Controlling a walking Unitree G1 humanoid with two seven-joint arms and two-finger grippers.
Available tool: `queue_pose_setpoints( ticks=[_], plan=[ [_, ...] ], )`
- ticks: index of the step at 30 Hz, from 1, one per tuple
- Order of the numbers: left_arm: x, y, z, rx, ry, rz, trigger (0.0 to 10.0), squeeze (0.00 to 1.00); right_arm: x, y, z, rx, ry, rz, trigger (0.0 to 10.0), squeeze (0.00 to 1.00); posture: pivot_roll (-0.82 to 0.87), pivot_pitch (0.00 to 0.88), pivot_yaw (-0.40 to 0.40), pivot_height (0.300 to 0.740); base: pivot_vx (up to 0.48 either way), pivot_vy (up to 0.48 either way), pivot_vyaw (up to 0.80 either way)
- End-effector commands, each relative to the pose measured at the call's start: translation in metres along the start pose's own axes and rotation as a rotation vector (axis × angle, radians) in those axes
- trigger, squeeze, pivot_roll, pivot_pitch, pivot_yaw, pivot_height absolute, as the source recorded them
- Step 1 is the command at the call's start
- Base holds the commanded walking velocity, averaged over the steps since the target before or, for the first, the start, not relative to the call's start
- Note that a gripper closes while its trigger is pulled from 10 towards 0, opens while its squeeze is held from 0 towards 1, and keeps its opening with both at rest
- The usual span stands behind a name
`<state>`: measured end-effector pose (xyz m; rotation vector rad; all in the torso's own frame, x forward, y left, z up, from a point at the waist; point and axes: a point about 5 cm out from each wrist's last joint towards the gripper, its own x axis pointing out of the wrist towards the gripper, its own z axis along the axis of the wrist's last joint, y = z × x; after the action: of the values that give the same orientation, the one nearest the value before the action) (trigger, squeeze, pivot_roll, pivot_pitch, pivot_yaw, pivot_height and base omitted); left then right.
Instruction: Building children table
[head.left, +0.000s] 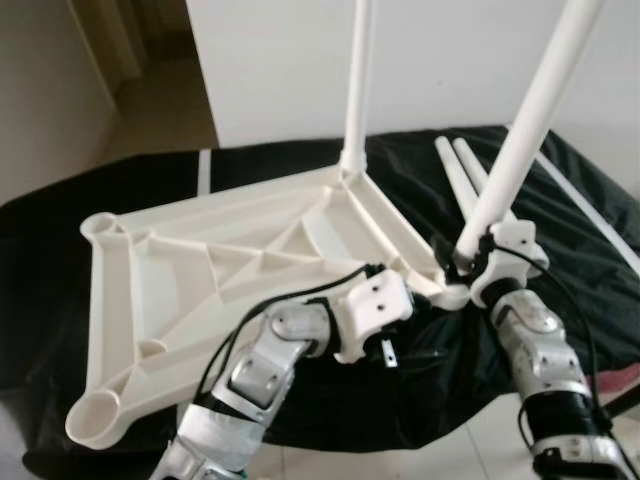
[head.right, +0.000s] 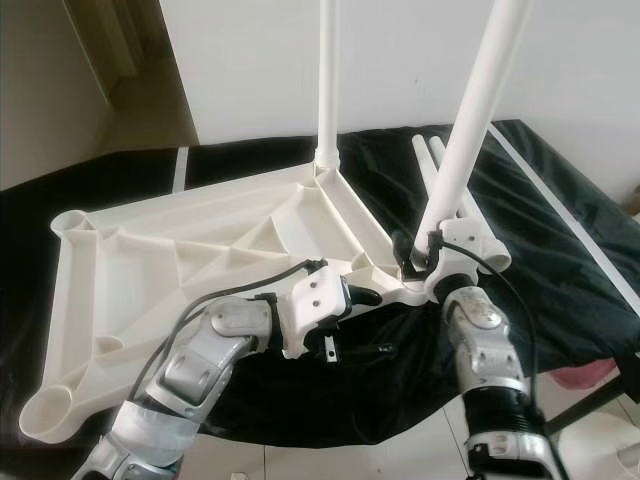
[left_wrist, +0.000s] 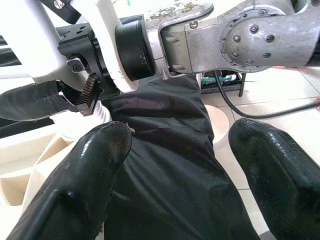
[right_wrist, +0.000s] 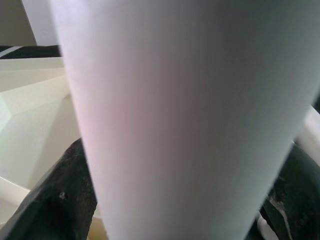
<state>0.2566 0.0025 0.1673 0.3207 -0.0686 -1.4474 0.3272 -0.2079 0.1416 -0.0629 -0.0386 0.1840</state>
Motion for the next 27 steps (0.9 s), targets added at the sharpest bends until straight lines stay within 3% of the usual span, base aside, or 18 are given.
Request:
queue_pose_setpoints(
  ticks=[1, 3, 8, 12, 14, 27],
  plan=[
    [0.0, 0.006, -0.001, 0.012, 0.013, 0.089, 10.0, 0.0, 0.005, 0.003, -0.004, -0.007, 0.023, 0.071, 10.0, 0.0, 0.01, 0.0, -0.006, 0.74, 0.0, 0.0, 0.0],
    [0.0, 0.006, -0.001, 0.012, 0.013, 0.089, 10.0, 0.0, 0.005, 0.003, -0.004, -0.007, 0.023, 0.071, 10.0, 0.0, 0.01, 0.0, -0.006, 0.74, 0.0, 0.0, 0.0],
    [-0.002, 0.007, 0.0, 0.015, 0.015, 0.105, 10.0, 0.0, 0.016, 0.009, -0.003, -0.088, 0.057, 0.227, 10.0, 0.0, 0.03, 0.0, -0.018, 0.74, 0.0, 0.0, 0.0],
    [-0.002, 0.008, 0.0, 0.015, 0.016, 0.11, 10.0, 0.0, 0.017, 0.01, -0.003, -0.106, 0.063, 0.256, 10.0, 0.0, 0.03, 0.0, -0.022, 0.74, 0.0, 0.0, 0.0],
    [-0.002, 0.007, 0.0, 0.013, 0.015, 0.119, 10.0, 0.0, 0.018, 0.009, -0.007, -0.123, 0.085, 0.284, 0.0, 0.0, 0.04, 0.0, -0.031, 0.74, 0.0, 0.0, 0.0],
    [-0.004, 0.008, -0.001, 0.011, 0.019, 0.134, 10.0, 0.0, 0.015, -0.006, -0.017, -0.112, 0.119, 0.259, 0.0, 0.0, 0.05, 0.0, -0.037, 0.74, 0.0, 0.0, 0.0]
  ],
)
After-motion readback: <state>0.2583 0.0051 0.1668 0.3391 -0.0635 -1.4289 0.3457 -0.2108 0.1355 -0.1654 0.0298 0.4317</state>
